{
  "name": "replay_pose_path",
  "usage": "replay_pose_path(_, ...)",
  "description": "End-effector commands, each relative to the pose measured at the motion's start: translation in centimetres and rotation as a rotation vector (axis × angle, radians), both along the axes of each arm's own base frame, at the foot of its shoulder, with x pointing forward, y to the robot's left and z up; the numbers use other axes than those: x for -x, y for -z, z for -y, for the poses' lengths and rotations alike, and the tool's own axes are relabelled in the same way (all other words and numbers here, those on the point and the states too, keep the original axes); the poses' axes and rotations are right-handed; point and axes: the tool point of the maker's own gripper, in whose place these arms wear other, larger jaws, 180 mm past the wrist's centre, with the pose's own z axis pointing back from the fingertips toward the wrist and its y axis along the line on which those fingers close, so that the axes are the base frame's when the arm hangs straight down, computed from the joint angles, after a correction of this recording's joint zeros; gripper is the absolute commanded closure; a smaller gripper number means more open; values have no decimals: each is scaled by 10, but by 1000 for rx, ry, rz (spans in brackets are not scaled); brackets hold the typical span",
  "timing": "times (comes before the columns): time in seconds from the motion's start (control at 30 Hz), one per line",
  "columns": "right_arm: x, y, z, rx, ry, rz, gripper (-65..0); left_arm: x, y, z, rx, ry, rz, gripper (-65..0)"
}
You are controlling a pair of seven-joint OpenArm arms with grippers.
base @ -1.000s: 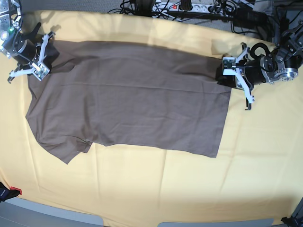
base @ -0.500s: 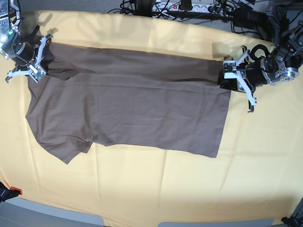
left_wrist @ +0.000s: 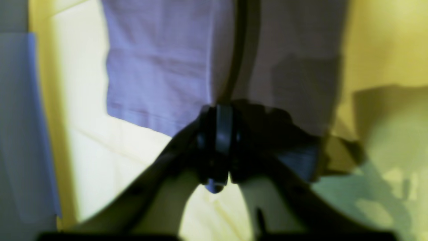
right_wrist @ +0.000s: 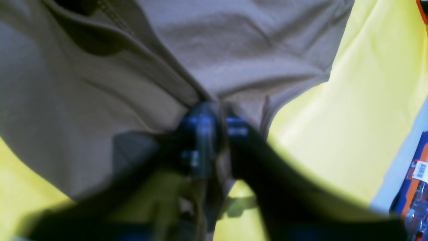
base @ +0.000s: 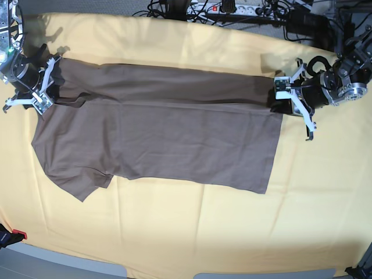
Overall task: Fold the T-shirt properly
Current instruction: 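Lower the shirt edge and reposition both grippers along it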
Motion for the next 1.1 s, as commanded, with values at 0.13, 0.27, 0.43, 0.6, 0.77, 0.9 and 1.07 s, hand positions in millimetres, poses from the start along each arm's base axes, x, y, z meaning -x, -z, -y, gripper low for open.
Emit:
replay_pose_path(0.13,-10,-27,16,120,-16,16,-407,-23,-30,-13,-65,36,60,-271)
replay_pose_path(0.27,11,-28,-3,124,-132,-116,-402,-5,-32,-12,-74,111,-85,-269)
replay_pose_path(0.43,48,-15,-15,112,-214,-269,-402,4,-32,-13,-59,127,-140,-269)
replay_pose_path(0.6,73,-1,4,210,-184,-336,-402,5,-33,-14,-64,126,-140,-269)
replay_pose_path(0.77,86,12,23,275,-170,-354,-402,5,-33,-14,-63,126,-140,-269)
replay_pose_path(0.9,81,18,48,334,-115,-319,-402,5,-33,-14,-62,127,-140,-269)
replay_pose_path(1.07,82,21,51,333,-112,-322,-377,5,-33,-13,-55,131,-141,-269)
